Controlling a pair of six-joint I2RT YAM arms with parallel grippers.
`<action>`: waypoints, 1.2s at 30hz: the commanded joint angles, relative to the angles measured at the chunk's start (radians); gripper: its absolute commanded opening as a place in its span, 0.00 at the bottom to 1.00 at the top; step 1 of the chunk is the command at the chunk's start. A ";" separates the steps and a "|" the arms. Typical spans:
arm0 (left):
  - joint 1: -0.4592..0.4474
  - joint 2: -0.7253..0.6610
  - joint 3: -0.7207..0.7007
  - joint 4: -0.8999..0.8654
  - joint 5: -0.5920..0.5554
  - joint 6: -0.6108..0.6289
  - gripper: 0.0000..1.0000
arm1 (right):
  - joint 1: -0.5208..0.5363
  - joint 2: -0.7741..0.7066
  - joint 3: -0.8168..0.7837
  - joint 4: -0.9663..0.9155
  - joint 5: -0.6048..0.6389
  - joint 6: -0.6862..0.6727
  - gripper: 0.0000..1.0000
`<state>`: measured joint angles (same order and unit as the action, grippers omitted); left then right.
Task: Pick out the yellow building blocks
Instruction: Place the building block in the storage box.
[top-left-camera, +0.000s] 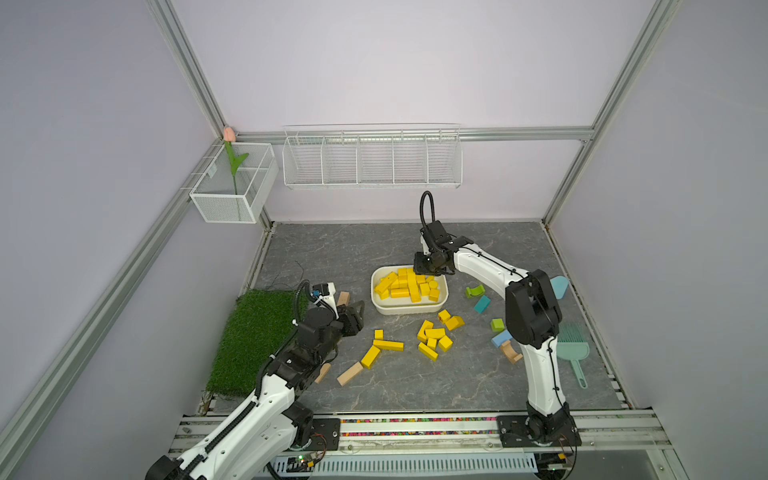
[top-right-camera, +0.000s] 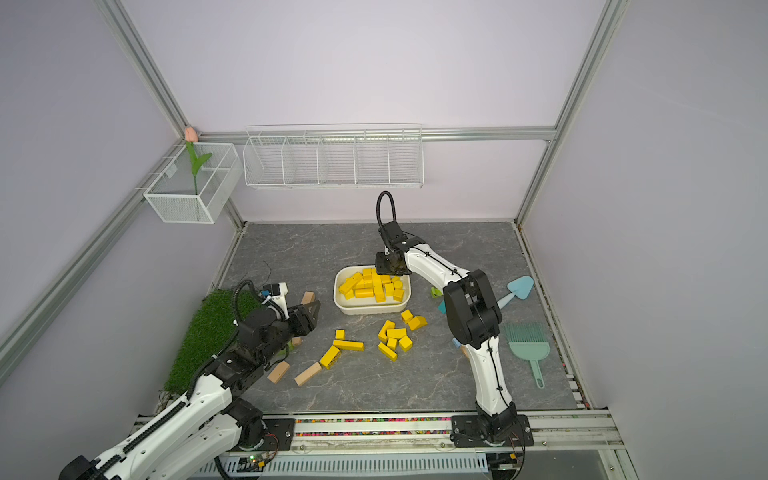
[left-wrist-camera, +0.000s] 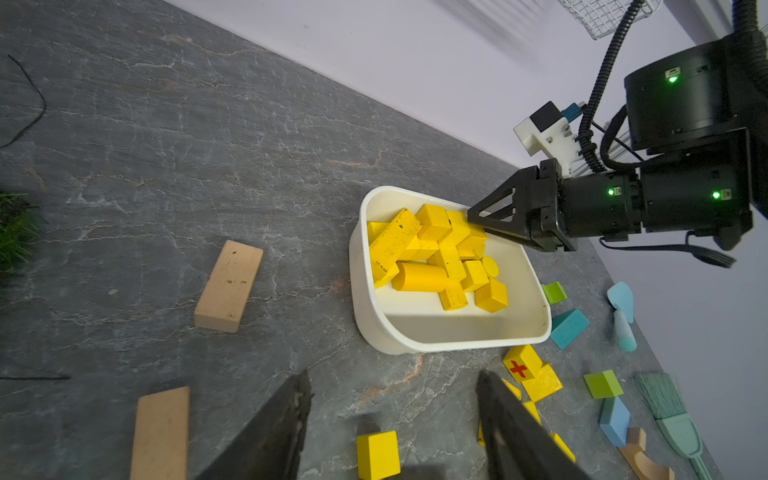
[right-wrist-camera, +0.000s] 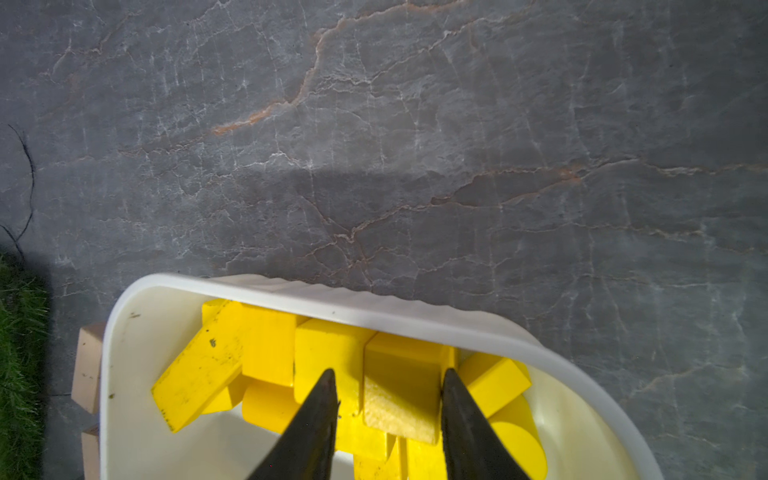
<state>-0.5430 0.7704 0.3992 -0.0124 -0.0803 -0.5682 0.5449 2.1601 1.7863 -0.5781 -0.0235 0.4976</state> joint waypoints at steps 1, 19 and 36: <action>0.008 -0.010 -0.011 0.009 0.001 -0.013 0.66 | 0.002 -0.058 -0.008 0.008 -0.002 0.007 0.43; 0.009 -0.010 -0.009 0.005 0.000 -0.018 0.66 | 0.002 -0.533 -0.458 0.037 0.073 -0.014 0.42; 0.010 -0.005 0.000 -0.006 -0.009 -0.027 0.66 | 0.007 -0.717 -0.879 0.080 0.038 0.226 0.43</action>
<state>-0.5385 0.7704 0.3996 -0.0135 -0.0811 -0.5823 0.5457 1.4384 0.9386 -0.5156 0.0284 0.6308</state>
